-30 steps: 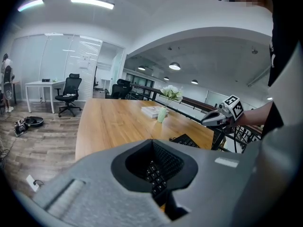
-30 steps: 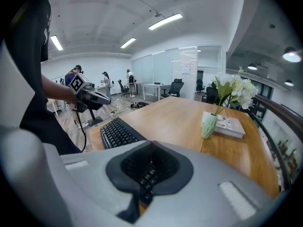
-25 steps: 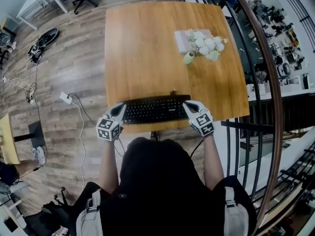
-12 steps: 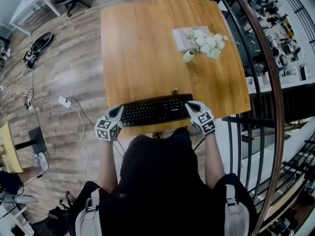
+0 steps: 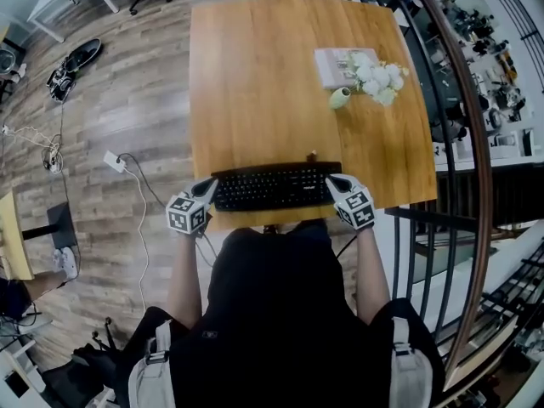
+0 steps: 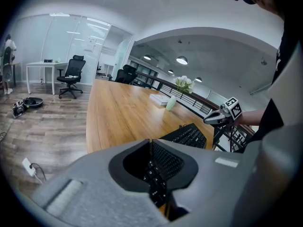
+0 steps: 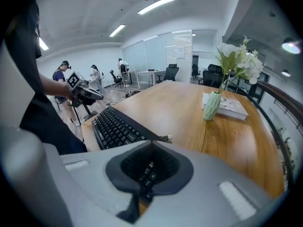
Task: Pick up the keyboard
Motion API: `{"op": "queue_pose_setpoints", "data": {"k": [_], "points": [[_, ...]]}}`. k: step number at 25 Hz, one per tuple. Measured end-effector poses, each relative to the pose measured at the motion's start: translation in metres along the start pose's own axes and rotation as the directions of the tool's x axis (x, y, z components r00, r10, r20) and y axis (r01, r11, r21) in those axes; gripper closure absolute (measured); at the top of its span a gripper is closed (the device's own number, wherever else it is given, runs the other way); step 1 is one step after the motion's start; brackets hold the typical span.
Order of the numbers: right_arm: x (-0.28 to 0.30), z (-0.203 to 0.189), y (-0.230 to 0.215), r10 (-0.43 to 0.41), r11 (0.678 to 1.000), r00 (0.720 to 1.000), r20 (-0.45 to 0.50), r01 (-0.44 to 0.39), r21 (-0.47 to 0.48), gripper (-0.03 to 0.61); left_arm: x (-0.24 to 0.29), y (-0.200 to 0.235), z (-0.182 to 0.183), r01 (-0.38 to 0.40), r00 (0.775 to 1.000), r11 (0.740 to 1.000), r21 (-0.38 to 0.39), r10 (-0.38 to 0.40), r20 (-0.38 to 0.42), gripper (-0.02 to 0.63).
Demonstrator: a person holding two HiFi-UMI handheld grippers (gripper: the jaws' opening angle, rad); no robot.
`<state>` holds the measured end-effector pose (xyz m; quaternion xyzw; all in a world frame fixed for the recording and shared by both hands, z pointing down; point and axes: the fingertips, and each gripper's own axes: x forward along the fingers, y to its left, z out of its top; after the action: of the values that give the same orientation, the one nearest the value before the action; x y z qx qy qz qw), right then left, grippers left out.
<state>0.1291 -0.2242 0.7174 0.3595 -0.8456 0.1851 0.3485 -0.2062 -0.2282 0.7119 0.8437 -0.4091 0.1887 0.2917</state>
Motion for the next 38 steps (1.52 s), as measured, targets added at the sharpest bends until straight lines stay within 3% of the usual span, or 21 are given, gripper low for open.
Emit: {"op": "queue_pose_setpoints", "data": {"k": [7,9,10,14,19,24,33,38], "points": [[0.007,-0.038,-0.021,-0.051,0.994,0.997,-0.057,0.056,0.089,0.574,-0.005,0.018,-0.040,-0.042,0.997,0.997,-0.063,0.038,-0.063,0.595],[0.008,-0.049,-0.030,-0.058,0.991,0.995,-0.075,0.066,0.118,0.569,-0.002,0.019,-0.049,-0.041,0.996,0.995,-0.089,0.033,-0.083,0.545],[0.009,-0.054,-0.033,-0.059,0.988,0.995,-0.083,0.070,0.137,0.515,-0.001,0.020,-0.052,-0.039,0.995,0.993,-0.109,0.029,-0.091,0.503],[0.012,-0.073,-0.044,-0.061,0.977,0.992,-0.108,0.082,0.199,0.457,0.003,0.025,-0.060,-0.047,0.996,0.981,-0.188,0.032,-0.083,0.444],[0.021,-0.089,-0.049,-0.027,0.966,0.993,-0.113,0.055,0.254,0.362,0.015,0.022,-0.078,-0.033,0.991,0.975,-0.219,0.003,-0.134,0.375],[0.022,-0.089,-0.050,0.036,0.950,0.996,-0.085,-0.007,0.313,0.359,0.024,0.019,-0.082,-0.030,0.987,0.975,-0.220,-0.006,-0.163,0.357],[0.030,-0.086,-0.044,0.118,0.945,0.990,-0.072,-0.090,0.316,0.359,0.034,0.020,-0.088,-0.051,0.982,0.971,-0.232,0.007,-0.188,0.348],[0.032,-0.086,-0.045,0.148,0.914,0.988,-0.034,-0.124,0.386,0.359,0.035,0.020,-0.086,-0.065,0.985,0.967,-0.246,0.023,-0.170,0.348]]}}
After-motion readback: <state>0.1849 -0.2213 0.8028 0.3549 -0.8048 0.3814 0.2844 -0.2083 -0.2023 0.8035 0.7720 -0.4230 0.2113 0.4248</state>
